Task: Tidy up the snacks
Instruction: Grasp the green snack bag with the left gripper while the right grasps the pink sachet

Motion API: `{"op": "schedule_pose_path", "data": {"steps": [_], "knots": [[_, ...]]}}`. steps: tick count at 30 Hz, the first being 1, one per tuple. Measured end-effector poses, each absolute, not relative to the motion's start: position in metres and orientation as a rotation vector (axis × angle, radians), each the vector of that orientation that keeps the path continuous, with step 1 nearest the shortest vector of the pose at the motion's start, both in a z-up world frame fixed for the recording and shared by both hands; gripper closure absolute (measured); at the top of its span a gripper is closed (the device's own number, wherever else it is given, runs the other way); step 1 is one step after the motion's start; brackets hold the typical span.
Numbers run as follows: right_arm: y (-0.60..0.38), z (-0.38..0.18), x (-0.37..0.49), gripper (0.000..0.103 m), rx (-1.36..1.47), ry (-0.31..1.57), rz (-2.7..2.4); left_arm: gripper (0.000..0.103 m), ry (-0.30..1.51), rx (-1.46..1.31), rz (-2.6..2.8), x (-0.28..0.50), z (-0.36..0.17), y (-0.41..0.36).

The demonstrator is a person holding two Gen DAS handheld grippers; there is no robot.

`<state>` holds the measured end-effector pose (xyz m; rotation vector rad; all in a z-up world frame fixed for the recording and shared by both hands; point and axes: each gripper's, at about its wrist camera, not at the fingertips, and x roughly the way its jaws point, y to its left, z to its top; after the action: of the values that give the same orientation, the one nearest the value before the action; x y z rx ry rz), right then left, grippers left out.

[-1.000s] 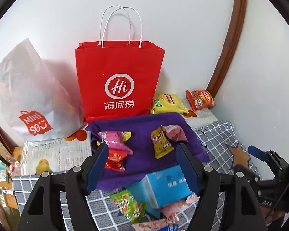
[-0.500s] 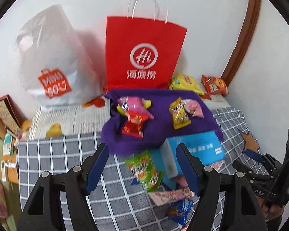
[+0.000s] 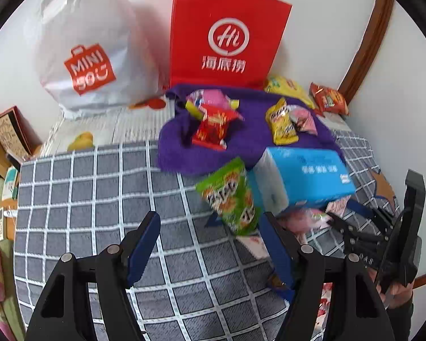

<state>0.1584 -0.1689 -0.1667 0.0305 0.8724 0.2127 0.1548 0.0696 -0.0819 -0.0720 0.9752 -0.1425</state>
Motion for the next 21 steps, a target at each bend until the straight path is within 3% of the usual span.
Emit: {"op": "schedule_pose_path", "data": {"steps": [8, 10, 21], "knots": [[-0.162, -0.185, 0.172, 0.025, 0.036, 0.917, 0.243, 0.033, 1.016, -0.086, -0.129, 0.152, -0.101, 0.072], [-0.16, -0.186, 0.17, 0.038, 0.023, 0.918, 0.253, 0.033, 1.023, -0.081, -0.127, 0.152, -0.104, 0.071], [-0.178, -0.178, 0.138, 0.042, 0.048, 0.904, 0.279, 0.033, 1.043, -0.095, -0.185, 0.157, -0.117, 0.05]]}}
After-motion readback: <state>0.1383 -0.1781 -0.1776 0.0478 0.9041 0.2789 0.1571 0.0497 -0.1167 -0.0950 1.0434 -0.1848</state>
